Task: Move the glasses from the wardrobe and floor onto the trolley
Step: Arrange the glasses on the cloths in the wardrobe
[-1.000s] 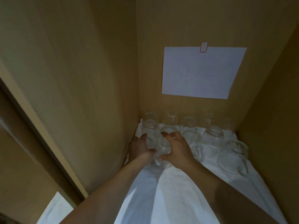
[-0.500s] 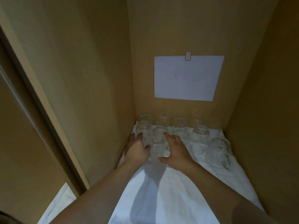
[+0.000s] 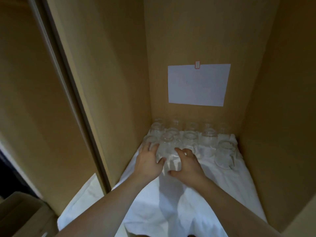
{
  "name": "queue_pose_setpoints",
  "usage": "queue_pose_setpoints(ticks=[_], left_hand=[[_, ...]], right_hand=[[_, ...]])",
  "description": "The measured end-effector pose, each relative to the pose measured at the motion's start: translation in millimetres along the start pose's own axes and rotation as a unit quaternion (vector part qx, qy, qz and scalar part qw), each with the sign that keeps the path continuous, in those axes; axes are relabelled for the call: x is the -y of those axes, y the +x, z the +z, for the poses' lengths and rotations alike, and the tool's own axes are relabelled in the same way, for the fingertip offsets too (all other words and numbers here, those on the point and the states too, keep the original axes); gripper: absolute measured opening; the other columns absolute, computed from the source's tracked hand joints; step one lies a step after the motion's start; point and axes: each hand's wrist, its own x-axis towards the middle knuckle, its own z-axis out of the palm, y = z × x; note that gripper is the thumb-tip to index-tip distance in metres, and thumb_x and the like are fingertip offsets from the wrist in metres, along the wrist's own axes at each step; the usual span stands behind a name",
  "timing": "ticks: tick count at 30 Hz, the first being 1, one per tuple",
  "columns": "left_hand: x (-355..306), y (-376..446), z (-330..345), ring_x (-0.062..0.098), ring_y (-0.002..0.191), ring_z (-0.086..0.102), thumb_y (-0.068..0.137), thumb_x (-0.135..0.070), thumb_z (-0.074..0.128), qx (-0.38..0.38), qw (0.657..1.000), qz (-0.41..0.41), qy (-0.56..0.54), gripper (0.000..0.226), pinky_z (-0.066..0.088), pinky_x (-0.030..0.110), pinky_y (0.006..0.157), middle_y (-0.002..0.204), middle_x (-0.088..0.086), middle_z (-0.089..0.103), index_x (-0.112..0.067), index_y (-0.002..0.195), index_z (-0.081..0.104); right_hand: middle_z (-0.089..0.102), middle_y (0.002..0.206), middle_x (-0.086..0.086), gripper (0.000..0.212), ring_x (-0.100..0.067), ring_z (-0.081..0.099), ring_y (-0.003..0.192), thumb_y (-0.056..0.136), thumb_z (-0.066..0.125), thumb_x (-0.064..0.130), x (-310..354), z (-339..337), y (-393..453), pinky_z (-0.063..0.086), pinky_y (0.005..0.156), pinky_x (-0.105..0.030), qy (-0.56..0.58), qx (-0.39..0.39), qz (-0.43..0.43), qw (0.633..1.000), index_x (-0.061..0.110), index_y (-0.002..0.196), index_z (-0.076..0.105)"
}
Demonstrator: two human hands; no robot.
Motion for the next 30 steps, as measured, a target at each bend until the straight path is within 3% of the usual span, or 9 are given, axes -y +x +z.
queue_pose_setpoints(ticks=[10,17,20,25,30], left_hand=[[34,-80,-13,0.029,0.146,0.03,0.096,-0.046,0.059,0.028,0.998,-0.048,0.042,0.065,0.03,0.036,0.116,0.16,0.01,0.035,-0.024,0.154,0.039],[82,-118,-42,0.024,0.136,0.042,0.095,-0.043,0.063,-0.005,0.998,-0.061,0.03,0.057,0.04,0.036,0.11,0.148,0.0,0.049,-0.025,0.147,0.047],[112,-137,-58,0.023,0.131,0.047,0.094,-0.043,0.064,-0.011,0.998,-0.058,0.036,0.053,0.043,0.034,0.106,0.143,0.0,0.052,-0.025,0.142,0.051],[181,-175,-93,0.025,0.143,0.035,0.095,-0.046,0.061,-0.011,0.995,-0.091,0.031,0.059,0.034,0.037,0.115,0.155,0.002,0.042,-0.028,0.149,0.044],[253,-209,-126,0.026,0.141,0.037,0.097,-0.046,0.059,-0.006,0.993,-0.112,0.031,0.06,0.035,0.038,0.114,0.154,0.004,0.043,-0.025,0.15,0.042]], right_hand=[[0.026,0.159,-0.003,0.094,-0.027,0.029,0.144,0.081,0.074,0.054,32,40,-43,0.033,0.113,-0.035,0.016,0.056,-0.026,0.998,0.028,0.157,0.026],[0.029,0.158,-0.003,0.093,-0.027,0.032,0.141,0.08,0.073,0.058,82,69,-59,0.037,0.112,-0.039,0.004,0.067,-0.05,0.997,0.029,0.156,0.027],[0.029,0.159,-0.002,0.091,-0.026,0.032,0.142,0.081,0.073,0.058,114,89,-66,0.037,0.112,-0.039,-0.003,0.075,-0.056,0.996,0.031,0.155,0.027],[0.03,0.158,-0.001,0.089,-0.026,0.034,0.141,0.082,0.073,0.056,181,134,-84,0.038,0.112,-0.039,-0.014,0.088,-0.068,0.994,0.03,0.155,0.029],[0.032,0.155,0.001,0.087,-0.024,0.036,0.139,0.083,0.071,0.055,246,182,-100,0.041,0.109,-0.037,-0.035,0.104,-0.074,0.991,0.03,0.155,0.028]])
